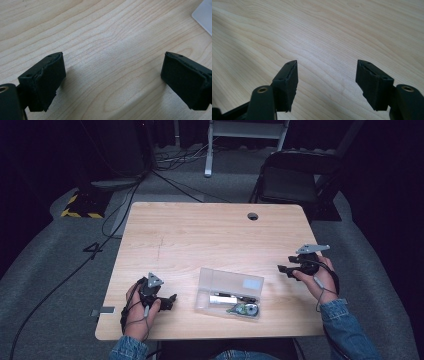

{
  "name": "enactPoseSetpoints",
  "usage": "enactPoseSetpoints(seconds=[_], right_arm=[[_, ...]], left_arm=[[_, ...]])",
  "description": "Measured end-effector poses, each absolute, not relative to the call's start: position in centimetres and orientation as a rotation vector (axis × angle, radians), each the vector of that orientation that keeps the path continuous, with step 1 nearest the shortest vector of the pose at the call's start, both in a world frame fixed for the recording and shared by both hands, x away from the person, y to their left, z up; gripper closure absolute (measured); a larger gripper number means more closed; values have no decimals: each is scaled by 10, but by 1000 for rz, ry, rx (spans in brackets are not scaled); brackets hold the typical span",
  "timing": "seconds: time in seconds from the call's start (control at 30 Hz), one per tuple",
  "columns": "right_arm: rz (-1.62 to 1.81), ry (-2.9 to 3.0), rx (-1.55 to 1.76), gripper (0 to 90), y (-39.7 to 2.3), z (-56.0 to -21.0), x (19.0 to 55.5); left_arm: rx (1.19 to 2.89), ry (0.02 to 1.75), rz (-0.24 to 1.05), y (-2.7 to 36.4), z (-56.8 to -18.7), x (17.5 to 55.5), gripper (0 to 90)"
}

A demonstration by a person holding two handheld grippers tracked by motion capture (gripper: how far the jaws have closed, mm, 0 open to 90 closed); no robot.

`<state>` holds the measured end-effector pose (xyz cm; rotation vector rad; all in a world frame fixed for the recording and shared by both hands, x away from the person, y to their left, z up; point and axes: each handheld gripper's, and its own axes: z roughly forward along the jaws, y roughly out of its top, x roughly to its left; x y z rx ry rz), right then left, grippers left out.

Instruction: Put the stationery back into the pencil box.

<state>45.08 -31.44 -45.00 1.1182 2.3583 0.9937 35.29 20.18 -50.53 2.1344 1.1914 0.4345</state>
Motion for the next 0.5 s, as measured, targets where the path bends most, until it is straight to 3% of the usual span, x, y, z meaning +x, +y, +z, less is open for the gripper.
enactPoseSetpoints(seconds=[0.5], right_arm=[[983,2363,1106,355,-315,-485,459]], left_arm=[[2135,1189,437,202,-505,353,61]])
